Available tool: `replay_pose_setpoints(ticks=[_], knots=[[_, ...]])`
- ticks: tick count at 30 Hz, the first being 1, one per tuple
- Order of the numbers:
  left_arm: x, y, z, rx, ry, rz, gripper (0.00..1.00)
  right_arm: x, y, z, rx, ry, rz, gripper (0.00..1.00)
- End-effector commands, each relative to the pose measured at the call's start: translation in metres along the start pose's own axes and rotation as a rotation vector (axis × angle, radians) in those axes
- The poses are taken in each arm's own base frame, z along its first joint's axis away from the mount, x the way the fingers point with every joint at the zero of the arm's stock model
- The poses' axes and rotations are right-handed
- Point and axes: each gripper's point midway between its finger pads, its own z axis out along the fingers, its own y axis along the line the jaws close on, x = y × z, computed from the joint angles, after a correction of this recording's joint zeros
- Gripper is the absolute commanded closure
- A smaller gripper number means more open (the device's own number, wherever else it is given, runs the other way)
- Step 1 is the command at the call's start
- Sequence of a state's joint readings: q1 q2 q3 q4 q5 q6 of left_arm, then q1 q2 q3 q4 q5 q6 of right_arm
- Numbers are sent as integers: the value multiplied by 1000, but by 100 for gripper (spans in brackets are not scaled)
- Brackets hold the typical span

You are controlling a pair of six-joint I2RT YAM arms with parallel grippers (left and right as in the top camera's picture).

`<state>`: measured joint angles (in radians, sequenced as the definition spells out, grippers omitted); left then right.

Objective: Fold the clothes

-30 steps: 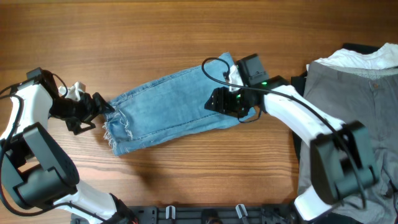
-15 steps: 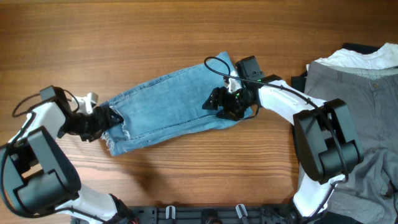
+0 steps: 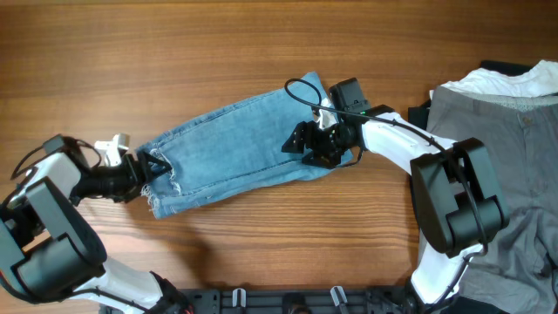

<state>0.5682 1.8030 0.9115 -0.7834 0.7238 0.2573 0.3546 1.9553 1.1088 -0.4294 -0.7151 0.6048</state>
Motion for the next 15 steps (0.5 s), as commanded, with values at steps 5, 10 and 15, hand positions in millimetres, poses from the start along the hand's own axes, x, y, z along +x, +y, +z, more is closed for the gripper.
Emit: replay_pose_setpoints(ticks=[5, 10, 15], knots=[[8, -5, 18, -32, 56, 80, 33, 5, -29, 20, 92, 21, -24, 26], [20, -13, 24, -32, 114, 79, 88, 6, -30, 20, 94, 25, -20, 27], [3, -20, -18, -96, 83, -118, 96, 20, -35, 12, 123, 71, -30, 30]])
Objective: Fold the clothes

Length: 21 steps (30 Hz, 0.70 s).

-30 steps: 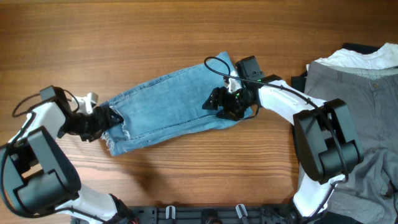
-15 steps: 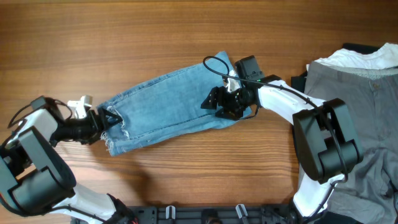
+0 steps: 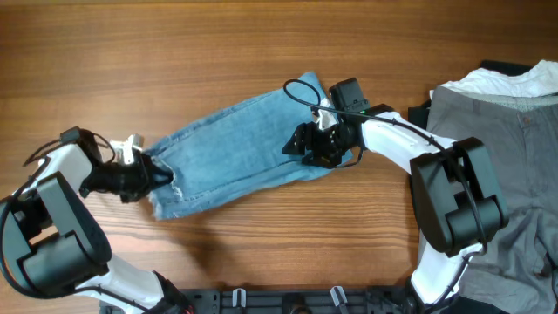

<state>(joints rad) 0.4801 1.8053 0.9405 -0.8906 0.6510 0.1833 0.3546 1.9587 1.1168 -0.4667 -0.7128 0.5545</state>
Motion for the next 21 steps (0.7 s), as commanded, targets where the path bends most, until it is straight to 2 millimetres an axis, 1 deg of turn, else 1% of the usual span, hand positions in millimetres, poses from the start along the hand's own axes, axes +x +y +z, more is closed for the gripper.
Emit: replay_pose_setpoints(ticks=[1, 2, 3, 4, 5, 6, 7, 9, 11, 12, 13, 14, 17, 20, 21], knots=[[-19, -19, -51, -48, -63, -51, 96, 17, -30, 7, 107, 51, -17, 30], [-24, -38, -75, -57, -88, -23, 96, 15, -28, -5, 120, 30, -31, 30], [-27, -55, -92, -71, -114, 14, 96, 12, -29, -16, 137, 3, -31, 30], [-31, -80, -112, -80, -150, 71, 96, 6, -25, -37, 143, -50, -54, 30], [-34, -105, -123, -84, -183, 114, 96, 1, -23, -53, 148, -93, -54, 29], [-35, -119, -125, -87, -198, 142, 96, -4, -20, -69, 142, -136, -52, 28], [-35, -138, -122, -91, -203, 177, 96, -10, -18, -87, 129, -186, -48, 27], [-31, -165, -102, -94, -181, 241, 96, -19, -19, -116, 112, -266, -32, 25], [-27, -181, -81, -147, -166, 277, 96, -24, -23, -136, 104, -317, -12, 24], [-25, -191, -65, -215, -170, 307, 96, -27, -29, -148, 108, -340, -6, 23], [-23, -198, -50, -274, -184, 313, 96, -26, -34, -150, 113, -337, 4, 23], [-21, -204, -42, -290, -192, 307, 96, -24, -37, -151, 119, -330, 1, 23], [-19, -235, -1, -264, -217, 247, 96, -23, -38, -151, 126, -323, -19, 23], [-32, -254, 40, -230, -261, 169, 96, -23, -38, -151, 126, -322, -19, 22], [-36, -262, 53, -205, -273, 152, 94, -22, -38, -151, 126, -320, -17, 22]])
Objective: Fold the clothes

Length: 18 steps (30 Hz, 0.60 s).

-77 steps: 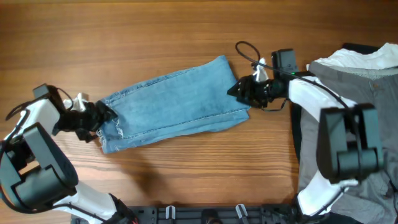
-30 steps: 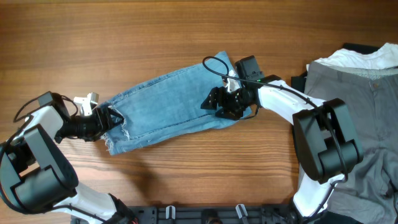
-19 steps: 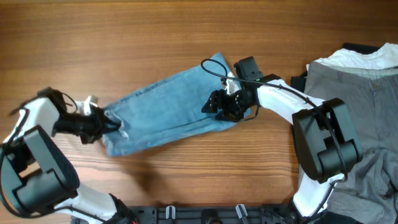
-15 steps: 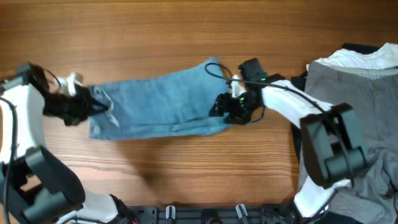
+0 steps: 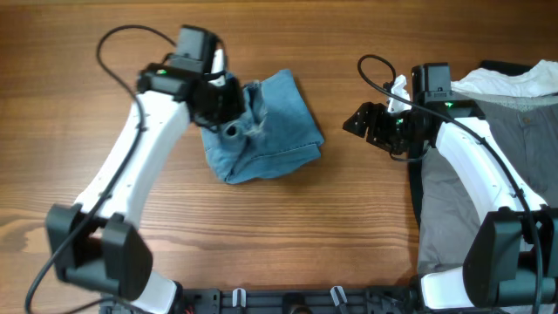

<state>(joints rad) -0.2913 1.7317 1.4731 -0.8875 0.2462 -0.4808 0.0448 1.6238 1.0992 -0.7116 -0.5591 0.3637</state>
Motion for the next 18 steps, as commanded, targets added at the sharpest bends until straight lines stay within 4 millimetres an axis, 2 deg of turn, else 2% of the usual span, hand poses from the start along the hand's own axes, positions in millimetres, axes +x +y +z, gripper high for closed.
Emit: replay_pose_setpoints(ticks=[1, 2, 3, 5, 6, 7, 8, 10, 11, 12, 13, 14, 16, 18], knots=[[-10, -21, 40, 10, -31, -152, 93, 1, -1, -2, 8, -4, -25, 22], [-10, -27, 47, 22, -36, -147, 90, 2, -1, -2, 8, -4, -26, 22], [-7, -41, 66, 41, -33, -119, 89, 2, -1, -2, 8, -3, -25, 22], [8, -48, 90, 30, 6, -88, 85, 2, -1, -2, 10, -1, -24, 22], [18, -48, 104, 9, 35, -77, 74, 2, -1, -2, 10, 0, -23, 22], [23, -44, 116, -18, 42, -69, 52, 2, -1, -2, 10, 0, -23, 22], [24, -44, 124, -25, 43, -62, 37, 2, -1, -2, 10, 0, -25, 22], [22, -46, 127, -14, 37, -57, 28, 3, -1, -2, 10, 4, -45, 21], [18, -47, 121, 1, 29, -30, 28, 4, -2, -2, 12, 6, -56, 21], [1, -46, 98, 31, -10, -8, 16, 4, -1, -2, 9, 7, -102, 21], [-12, -45, 76, 53, -40, -26, 14, 5, 1, -1, -2, 10, -126, 21], [-33, -42, 30, 103, -97, -7, 0, 7, 15, -1, -78, 18, -205, 21], [-49, -32, -28, 153, -172, 44, 0, 10, 51, -2, -246, 19, -312, 22], [-50, -12, -59, 126, -203, 81, 0, 12, 92, 3, -364, 5, -383, 28]])
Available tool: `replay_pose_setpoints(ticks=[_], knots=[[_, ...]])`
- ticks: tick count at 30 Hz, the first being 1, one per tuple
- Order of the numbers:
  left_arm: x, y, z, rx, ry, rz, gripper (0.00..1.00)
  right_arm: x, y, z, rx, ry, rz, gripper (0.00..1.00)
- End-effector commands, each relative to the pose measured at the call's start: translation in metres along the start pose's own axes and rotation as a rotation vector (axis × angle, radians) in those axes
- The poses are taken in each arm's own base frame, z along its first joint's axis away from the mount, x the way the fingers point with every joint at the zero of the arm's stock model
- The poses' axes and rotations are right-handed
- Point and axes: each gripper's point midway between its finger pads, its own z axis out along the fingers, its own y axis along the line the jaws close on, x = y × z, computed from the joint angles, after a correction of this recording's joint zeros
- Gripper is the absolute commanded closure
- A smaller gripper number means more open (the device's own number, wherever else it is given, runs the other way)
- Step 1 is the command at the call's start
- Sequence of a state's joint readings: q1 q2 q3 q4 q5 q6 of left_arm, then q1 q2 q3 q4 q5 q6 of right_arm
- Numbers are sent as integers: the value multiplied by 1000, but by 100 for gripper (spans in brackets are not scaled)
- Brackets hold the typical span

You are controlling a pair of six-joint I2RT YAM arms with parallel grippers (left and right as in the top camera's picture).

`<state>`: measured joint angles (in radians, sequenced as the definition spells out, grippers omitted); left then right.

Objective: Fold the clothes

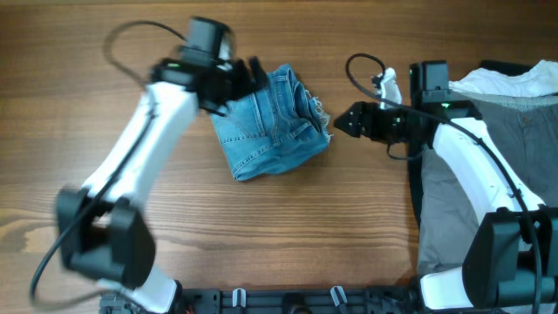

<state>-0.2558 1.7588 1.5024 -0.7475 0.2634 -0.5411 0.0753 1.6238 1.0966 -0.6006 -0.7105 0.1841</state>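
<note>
The blue denim shorts (272, 126) lie folded in a compact bundle at the table's middle, with a frayed hem (319, 112) at their right edge. My left gripper (251, 71) sits at the bundle's upper left corner, its fingers spread and nothing seen between them. My right gripper (340, 122) points left, just off the frayed right edge and apart from the cloth. Its fingers taper to a point and look shut on nothing.
A pile of clothes fills the right edge: a grey garment (497, 122), a white one (514, 83) on top at the back, and a dark piece (506, 64) behind. A black cable (357, 65) loops above the right wrist. The wooden table (131, 235) extends to the left and front.
My left gripper has come off the top of the bundle and now sits at its upper left corner. The denim lies flatter, with the hem at its right. My right gripper has moved left toward it.
The denim first lay stretched across the table, my left gripper at its left hem and my right on its right end. Later it was a folded bundle under my left gripper, with my right drawn back. Now both grippers flank the bundle.
</note>
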Motion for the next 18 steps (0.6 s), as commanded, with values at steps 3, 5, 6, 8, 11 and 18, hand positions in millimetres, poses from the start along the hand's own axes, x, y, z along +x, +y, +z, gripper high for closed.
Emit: replay_pose_setpoints(ticks=[3, 5, 6, 8, 11, 18], knots=[[6, 30, -51, -31, 33, 155, 51, -1, 102, 47, -190, -36, -240, 47], [22, 45, -31, -62, 104, 134, 83, -6, 93, 76, -22, -95, -158, 73], [33, 55, -17, -85, 149, 123, 89, -5, 79, 91, 52, -103, -89, 77], [54, 77, 9, -125, 237, 92, 89, 6, 47, 115, 113, -48, 29, 79], [77, 99, 40, -149, 323, 61, 68, 23, -18, 137, 219, 32, 252, 84], [106, 89, 64, -15, 441, 10, 19, 30, -60, 92, 265, 104, 324, 79]])
